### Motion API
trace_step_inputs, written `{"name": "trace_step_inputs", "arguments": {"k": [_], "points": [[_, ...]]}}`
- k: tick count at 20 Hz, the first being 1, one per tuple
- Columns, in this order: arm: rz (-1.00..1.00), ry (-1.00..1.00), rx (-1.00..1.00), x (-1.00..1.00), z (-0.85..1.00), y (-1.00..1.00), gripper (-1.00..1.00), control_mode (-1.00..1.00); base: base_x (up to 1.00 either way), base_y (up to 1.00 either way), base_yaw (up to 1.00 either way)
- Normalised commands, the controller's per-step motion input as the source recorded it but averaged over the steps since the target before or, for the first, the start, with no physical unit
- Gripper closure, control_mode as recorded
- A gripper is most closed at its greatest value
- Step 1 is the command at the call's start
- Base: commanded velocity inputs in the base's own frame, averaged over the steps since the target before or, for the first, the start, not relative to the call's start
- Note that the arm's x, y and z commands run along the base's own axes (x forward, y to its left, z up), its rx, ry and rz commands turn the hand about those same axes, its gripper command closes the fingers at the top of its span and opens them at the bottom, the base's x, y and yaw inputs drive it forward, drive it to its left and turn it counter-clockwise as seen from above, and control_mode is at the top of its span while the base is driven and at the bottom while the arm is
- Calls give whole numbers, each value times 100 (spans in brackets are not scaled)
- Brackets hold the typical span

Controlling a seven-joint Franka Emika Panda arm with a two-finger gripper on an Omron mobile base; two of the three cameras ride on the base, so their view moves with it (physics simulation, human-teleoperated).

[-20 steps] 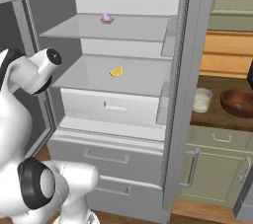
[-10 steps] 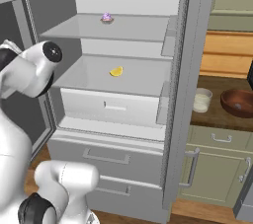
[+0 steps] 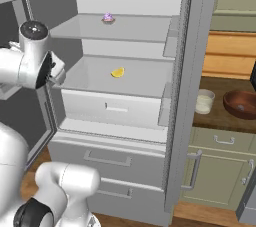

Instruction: Grab a lemon wedge from the fridge and one ice cube from the ice bowl, and put them in the glass of lemonade.

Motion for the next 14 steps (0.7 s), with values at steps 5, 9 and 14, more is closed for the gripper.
{"name": "trace_step_inputs", "arguments": {"k": [5, 9, 14], "points": [[-34, 0, -47, -3, -20, -60, -100, -100, 0, 0, 0], [-29, 0, -34, -45, -36, -54, -100, -100, 0, 0, 0], [-8, -2, -7, -66, -22, -62, -100, -100, 0, 0, 0]]}}
